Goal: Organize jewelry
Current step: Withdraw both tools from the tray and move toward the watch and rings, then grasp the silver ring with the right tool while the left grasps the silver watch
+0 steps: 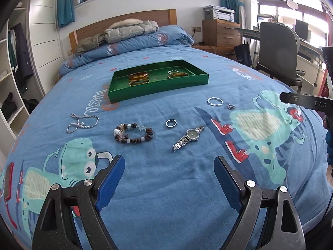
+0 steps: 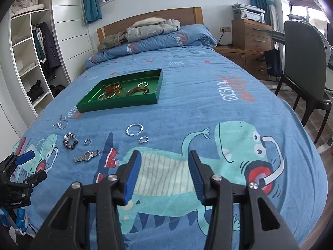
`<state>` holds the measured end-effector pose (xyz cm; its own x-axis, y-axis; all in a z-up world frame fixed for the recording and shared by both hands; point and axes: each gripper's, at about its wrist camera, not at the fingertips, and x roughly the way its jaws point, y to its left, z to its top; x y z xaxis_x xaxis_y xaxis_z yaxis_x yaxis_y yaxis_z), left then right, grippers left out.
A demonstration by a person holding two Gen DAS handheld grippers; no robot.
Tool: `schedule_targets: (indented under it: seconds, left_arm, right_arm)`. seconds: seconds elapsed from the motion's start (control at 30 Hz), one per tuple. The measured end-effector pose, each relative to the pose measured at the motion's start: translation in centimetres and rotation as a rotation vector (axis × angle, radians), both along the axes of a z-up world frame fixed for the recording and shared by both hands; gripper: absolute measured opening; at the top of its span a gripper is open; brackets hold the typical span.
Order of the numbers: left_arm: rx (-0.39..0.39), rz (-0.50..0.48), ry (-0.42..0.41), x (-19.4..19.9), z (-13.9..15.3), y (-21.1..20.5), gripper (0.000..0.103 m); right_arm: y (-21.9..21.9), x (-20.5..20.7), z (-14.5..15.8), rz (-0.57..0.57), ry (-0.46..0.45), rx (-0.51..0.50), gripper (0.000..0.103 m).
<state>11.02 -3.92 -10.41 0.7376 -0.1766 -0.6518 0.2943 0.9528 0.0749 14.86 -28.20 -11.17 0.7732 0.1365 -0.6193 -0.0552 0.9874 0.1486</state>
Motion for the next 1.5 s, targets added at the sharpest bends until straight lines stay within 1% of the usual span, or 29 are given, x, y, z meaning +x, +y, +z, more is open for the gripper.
schedule_targets:
  seconds: [0.1, 0.23, 0.33, 0.5, 0.8, 0.97, 1.07, 1.27, 1.4, 1.47, 1.5]
  left_arm:
    - [0.004, 0.010, 0.013, 0.4, -0.7, 0.2, 0.087]
    - [-0.011, 0.037, 0.012, 1.1, -0.8, 0.9, 0.087]
    - [-0.021, 0.051, 0.014, 1.4, -0.8, 1.3, 0.087]
    - [-0.017, 0.049, 0.022, 1.9, -1.2, 1.2, 0.087]
    - [-0.007, 0.025, 0.036, 2.7, -1.9, 0.3, 0.087]
    - [0.006, -0.002, 0.044, 3.5, -2.6, -0.9, 0.087]
    - [0.016, -0.018, 0.044, 4.4, -3.0, -1.9, 0.087]
    - [0.011, -0.031, 0.067, 6.8, -3.9, -3.0, 0.087]
    - [0.032, -0.058, 0.083, 8.1, -4.7, -4.0, 0.087]
    - [0.025, -0.082, 0.099, 8.6, -5.0, -4.4, 0.087]
    - [0.017, -0.097, 0.112, 8.8, -5.2, -4.5, 0.085]
  right_arm:
    - [-0.2, 0.5, -1.2, -0.002, 0.018, -0.001, 0.045]
    - [-0.4, 1.2, -2.1, -0.006, 0.027, 0.010, 0.045]
    - [-0.4, 1.6, -2.3, -0.004, 0.023, 0.017, 0.045]
    - [0.2, 2.2, -2.5, 0.012, 0.019, 0.015, 0.045]
    - [0.8, 3.0, -3.1, 0.034, 0.023, 0.021, 0.045]
    - [0.7, 3.7, -3.7, 0.038, 0.034, 0.030, 0.045]
    - [1.0, 4.4, -4.1, 0.050, 0.049, 0.024, 0.045]
    - [1.8, 6.3, -5.2, 0.077, 0.078, 0.003, 0.045]
    - [2.5, 7.5, -6.2, 0.094, 0.100, -0.001, 0.045]
    - [2.9, 8.1, -6.5, 0.103, 0.103, -0.007, 0.045]
    - [3.1, 8.4, -6.6, 0.108, 0.103, -0.012, 0.045]
